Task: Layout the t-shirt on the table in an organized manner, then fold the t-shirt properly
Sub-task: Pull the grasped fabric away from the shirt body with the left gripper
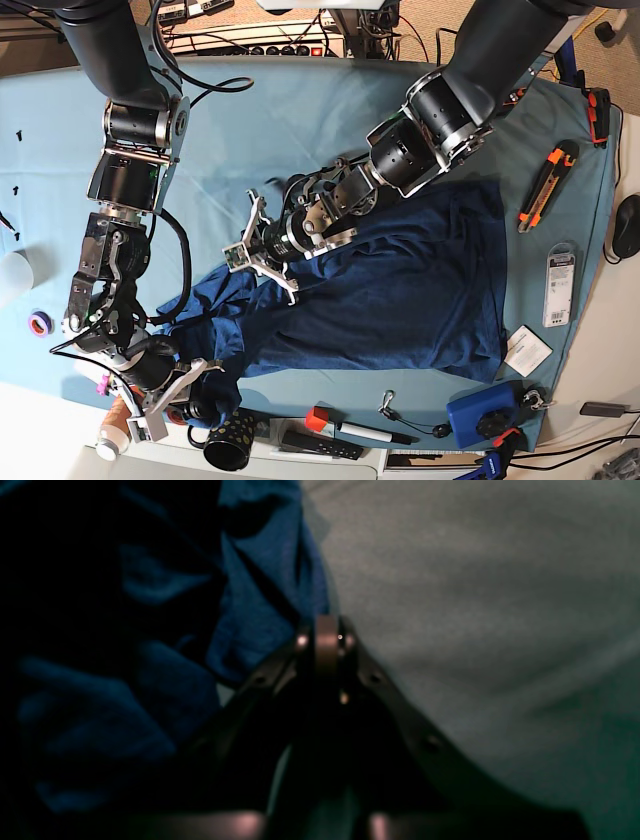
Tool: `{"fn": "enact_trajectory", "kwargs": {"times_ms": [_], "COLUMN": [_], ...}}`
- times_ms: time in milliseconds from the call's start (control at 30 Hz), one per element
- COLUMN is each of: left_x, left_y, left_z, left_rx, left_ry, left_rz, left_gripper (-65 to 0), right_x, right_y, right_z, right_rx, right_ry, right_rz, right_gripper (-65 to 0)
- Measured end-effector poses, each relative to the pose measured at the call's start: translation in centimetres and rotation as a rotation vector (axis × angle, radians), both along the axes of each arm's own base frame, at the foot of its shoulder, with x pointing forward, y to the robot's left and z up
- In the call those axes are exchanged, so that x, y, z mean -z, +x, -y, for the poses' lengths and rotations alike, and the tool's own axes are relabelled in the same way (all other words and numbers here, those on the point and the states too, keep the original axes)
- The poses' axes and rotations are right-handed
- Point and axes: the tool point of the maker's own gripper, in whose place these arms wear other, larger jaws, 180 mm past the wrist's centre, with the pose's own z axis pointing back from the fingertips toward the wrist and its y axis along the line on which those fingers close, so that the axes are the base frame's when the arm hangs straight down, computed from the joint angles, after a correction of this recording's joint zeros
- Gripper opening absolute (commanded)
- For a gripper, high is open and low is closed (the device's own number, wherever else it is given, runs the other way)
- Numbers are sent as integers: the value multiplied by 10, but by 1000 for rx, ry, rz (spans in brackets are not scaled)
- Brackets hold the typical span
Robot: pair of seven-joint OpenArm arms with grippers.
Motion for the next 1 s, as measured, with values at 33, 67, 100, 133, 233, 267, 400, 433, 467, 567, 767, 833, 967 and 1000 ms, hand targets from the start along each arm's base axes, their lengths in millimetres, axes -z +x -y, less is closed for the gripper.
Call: {"fn": "enact_trajectory", "kwargs": {"times_ms": [33, 67, 100, 133, 233, 267, 400, 433, 467, 567, 767, 833, 967, 1000], "left_x": [0, 0, 0, -1, -2, -3, -13, -14, -14, -16, -5, -6, -4, -3], "left_y": [-3, -8, -16, -25, -46, -53, -82, -87, -93, -115, -148, -171, -201, -206], "left_z": [2, 6, 11, 16, 29, 33, 49, 51, 53, 58, 58, 58, 59, 59], "left_rx": [5, 23, 48, 73, 112, 132, 218, 233, 247, 311, 331, 440, 486, 484], "left_ry": [-6, -12, -15, -14, -11, -8, -23, -20, -11, -5, -6, 12, -29, -40], "left_rz": [-21, -42, -66, -83, -116, -127, -152, -160, -167, -204, -411, -466, -589, -618], "left_gripper": [-650, -650, -650, -650, -650, -650, -650, -650, -650, -650, -650, -650, -650, -650], "right_x": [0, 0, 0, 0, 0, 0, 0, 1, 0, 0, 5, 5, 5, 5], "right_y": [0, 0, 0, 0, 0, 0, 0, 0, 0, 0, 1, 1, 1, 1], "right_z": [0, 0, 0, 0, 0, 1, 1, 2, 3, 3, 10, 10, 10, 10], "right_rx": [0, 0, 0, 0, 1, 1, 1, 2, 4, 3, 28, 29, 29, 29], "right_ry": [0, 0, 0, 0, -1, -3, -4, -5, -6, -6, -57, -58, -58, -58], "right_rz": [0, 0, 0, 0, 0, -2, -3, -3, -3, -2, -14, -14, -13, -13], "right_gripper": [-650, -650, -650, -650, -650, -650, -650, -650, -650, -650, -650, -650, -650, -650]}}
